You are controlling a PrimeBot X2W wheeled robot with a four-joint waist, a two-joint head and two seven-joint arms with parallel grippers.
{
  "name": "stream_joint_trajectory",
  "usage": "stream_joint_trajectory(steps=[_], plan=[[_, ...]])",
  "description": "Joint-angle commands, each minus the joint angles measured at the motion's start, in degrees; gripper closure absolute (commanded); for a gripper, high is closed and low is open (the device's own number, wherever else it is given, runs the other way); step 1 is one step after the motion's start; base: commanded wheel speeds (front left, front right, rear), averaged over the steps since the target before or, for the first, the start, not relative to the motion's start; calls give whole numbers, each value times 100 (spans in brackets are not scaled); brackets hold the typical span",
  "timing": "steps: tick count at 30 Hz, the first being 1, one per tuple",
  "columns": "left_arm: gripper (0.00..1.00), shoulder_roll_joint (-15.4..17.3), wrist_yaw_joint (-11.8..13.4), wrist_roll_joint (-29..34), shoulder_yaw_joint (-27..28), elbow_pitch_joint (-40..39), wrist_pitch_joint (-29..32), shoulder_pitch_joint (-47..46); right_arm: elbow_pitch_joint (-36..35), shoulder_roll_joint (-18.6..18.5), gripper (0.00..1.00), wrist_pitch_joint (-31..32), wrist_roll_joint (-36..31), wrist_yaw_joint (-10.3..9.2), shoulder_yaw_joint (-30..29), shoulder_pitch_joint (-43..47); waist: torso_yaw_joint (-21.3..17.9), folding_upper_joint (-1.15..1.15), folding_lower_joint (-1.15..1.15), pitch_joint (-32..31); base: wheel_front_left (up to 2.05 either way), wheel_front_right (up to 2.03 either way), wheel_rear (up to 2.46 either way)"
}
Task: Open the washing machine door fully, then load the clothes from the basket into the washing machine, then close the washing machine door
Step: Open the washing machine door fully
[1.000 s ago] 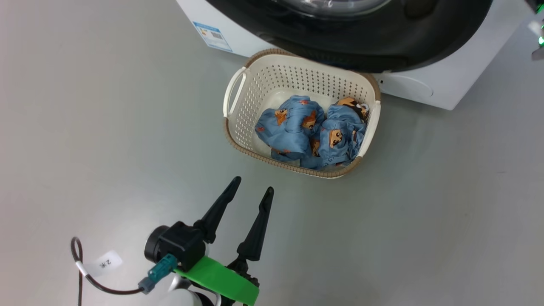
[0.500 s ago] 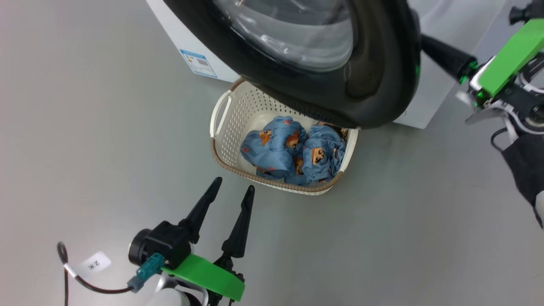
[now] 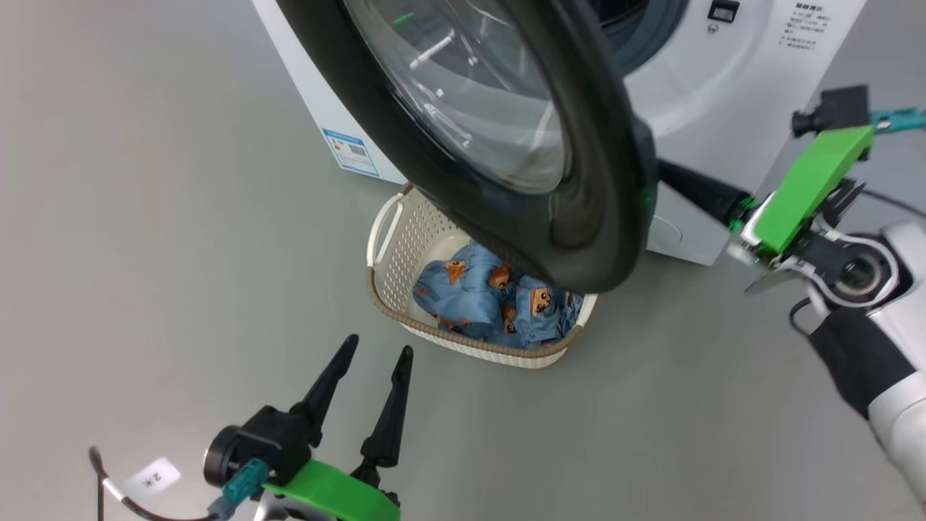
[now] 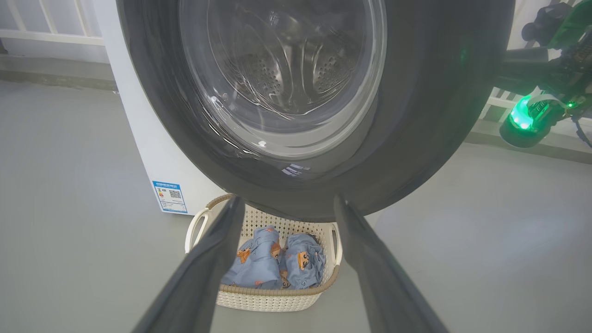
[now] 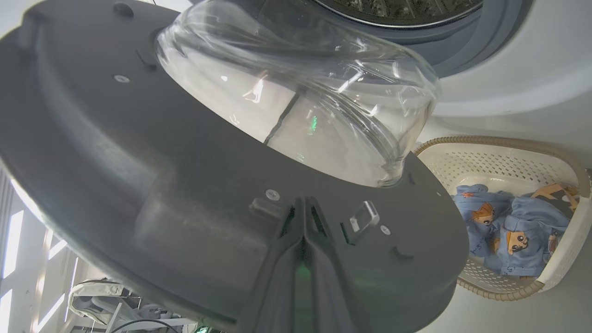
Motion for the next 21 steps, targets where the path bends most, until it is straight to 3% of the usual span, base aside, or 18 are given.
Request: stream_joint_trajectory(steps=[1,21], plan=[[0,69,-31,74,243,-105,-37,20,-285,208,100,-2,10,44,81,69,48,0,1,-84,0,0,0],[0,69,-114,174,441,-91,-37,261,-794,653,100,156,-93,44,627,654,337,0,1,-446,0,0,0]])
